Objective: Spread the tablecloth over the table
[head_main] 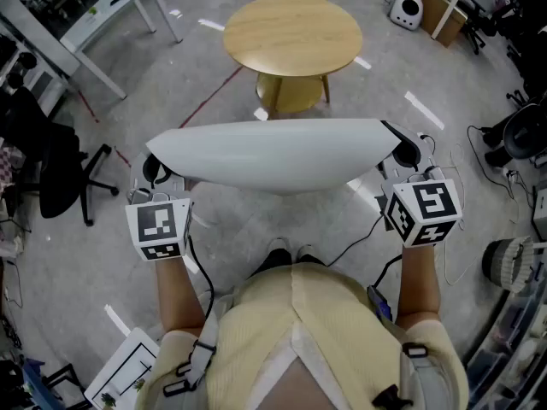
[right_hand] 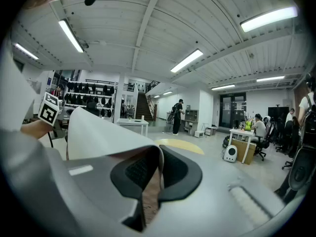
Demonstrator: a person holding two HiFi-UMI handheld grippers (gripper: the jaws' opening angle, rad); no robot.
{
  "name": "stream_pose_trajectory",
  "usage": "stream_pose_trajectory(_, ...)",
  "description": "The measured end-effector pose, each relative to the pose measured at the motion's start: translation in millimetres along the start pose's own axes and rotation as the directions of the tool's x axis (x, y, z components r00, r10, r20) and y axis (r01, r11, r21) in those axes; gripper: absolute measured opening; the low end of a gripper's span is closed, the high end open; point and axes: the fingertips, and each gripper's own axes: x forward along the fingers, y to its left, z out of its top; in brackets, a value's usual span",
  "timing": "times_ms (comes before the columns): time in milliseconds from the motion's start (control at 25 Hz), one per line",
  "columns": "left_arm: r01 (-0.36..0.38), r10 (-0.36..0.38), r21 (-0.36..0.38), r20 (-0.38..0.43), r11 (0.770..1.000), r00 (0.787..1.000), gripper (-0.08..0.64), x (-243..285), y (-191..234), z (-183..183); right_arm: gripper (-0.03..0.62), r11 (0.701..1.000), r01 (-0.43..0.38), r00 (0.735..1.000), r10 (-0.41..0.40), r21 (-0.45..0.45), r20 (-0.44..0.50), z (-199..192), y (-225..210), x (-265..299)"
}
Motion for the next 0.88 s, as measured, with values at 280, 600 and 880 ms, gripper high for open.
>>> stream_pose_trajectory(280,0.003,-0.003,-0.009,-0.022,1.000,1.000,0.006,-6,-6,-5,0.011,0.999,0.030,1.000,-0.030,0.031,-0.009,-7,1,-2)
stream_pose_trajectory(600,-0.003,0.003,-0.026,-0.020,1.000,1.000,0.006,-9,-17,-6,0.011,0.998,0.040,0.999,-0.041,0.039,0.011,-10,-6,-7)
stream_pose_trajectory(880,-0.045,0.045,-0.009,0.006,0.999,0.999,0.006,-6,-17,11,0.011,0.999,0.026,0.999,-0.027,0.032,0.032,-6,-16,-6)
